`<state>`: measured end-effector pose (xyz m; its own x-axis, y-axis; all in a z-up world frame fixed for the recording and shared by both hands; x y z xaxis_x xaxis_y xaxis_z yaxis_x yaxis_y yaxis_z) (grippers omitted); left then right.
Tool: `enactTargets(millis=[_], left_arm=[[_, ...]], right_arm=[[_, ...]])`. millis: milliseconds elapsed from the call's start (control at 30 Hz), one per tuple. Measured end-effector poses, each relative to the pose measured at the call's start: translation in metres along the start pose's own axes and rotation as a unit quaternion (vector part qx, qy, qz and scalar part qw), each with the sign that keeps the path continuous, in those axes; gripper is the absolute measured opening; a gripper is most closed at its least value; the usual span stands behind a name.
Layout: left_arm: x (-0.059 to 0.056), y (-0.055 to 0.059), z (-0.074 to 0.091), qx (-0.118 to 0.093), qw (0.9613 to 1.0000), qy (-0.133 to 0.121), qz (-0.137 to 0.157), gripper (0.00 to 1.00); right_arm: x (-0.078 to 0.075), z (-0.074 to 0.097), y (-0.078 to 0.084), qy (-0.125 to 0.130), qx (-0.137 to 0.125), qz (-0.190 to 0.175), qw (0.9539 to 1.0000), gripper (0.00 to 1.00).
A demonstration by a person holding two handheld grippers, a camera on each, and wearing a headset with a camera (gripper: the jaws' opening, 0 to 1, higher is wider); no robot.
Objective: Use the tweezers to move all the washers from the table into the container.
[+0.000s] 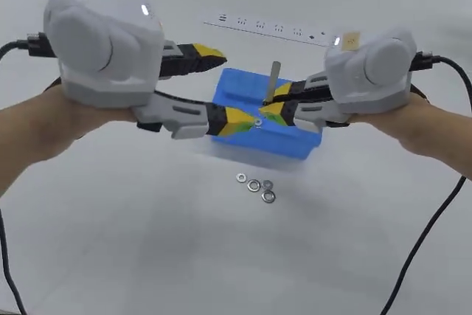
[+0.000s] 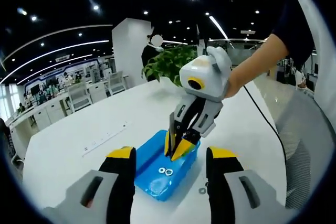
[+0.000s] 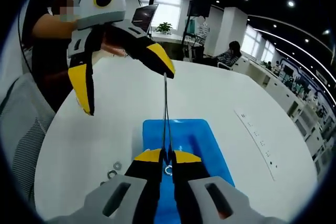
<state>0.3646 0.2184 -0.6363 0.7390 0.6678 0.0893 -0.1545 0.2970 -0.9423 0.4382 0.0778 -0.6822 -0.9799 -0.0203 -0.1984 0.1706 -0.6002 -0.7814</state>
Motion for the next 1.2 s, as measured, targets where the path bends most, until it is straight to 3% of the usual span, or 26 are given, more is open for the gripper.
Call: enactTargets(millis=[100,267,400,433,600,700,833,1100,1200], left_arm=[[0.005,-0.005,-0.012,0.009,0.9997,0.013,-0.016,0.53],[0.014,-0.009,-0.025,0.02,0.9995,0.023,-0.002,0.38],[0.011,-0.011,-0.03,0.029,0.9984,0.049,-0.006,0.31],[0.009,-0.012,-0.03,0.028,0.9977,0.062,-0.003,0.27],[0.013,-0.013,-0.03,0.024,0.9972,0.071,-0.007,0.2],[0.007,-0.017,-0.03,0.017,0.9964,0.083,0.001,0.18],[0.0,-0.021,-0.028,0.022,0.9951,0.095,-0.013,0.09],[-0.002,-0.025,-0.024,0.026,0.9926,0.105,-0.055,0.07],[-0.001,-0.026,-0.023,0.021,0.9926,0.105,-0.057,0.07]], right_arm=[[0.002,-0.001,-0.003,-0.003,0.0,0.007,1.0,0.08],[0.004,-0.001,-0.007,-0.008,-0.002,0.017,0.9998,0.08],[0.004,-0.001,-0.008,-0.011,-0.003,0.021,0.9997,0.08],[0.005,-0.001,-0.009,-0.011,-0.003,0.021,0.9997,0.08],[0.004,0.001,-0.009,-0.012,-0.002,0.024,0.9996,0.08],[0.006,0.002,-0.008,-0.015,-0.001,0.025,0.9996,0.08],[0.007,0.002,-0.008,-0.019,0.001,0.027,0.9994,0.08],[0.009,0.003,-0.011,-0.021,-0.002,0.03,0.9993,0.08],[0.008,0.003,-0.013,-0.018,-0.003,0.031,0.9993,0.08]])
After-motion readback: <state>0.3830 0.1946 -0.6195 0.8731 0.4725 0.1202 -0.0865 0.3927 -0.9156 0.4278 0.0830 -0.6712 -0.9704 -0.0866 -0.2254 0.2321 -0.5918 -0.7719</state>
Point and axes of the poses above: the centre of the closed fingertips' face, and the gripper's own axes: z roughly backward along the fingers, x roughly to its left, y roughly out of its underside, the point moved 9 cm from there along z, roughly backward along the fingers, and after that the axes turned 2 degrees about z, right-handed, at the moved point
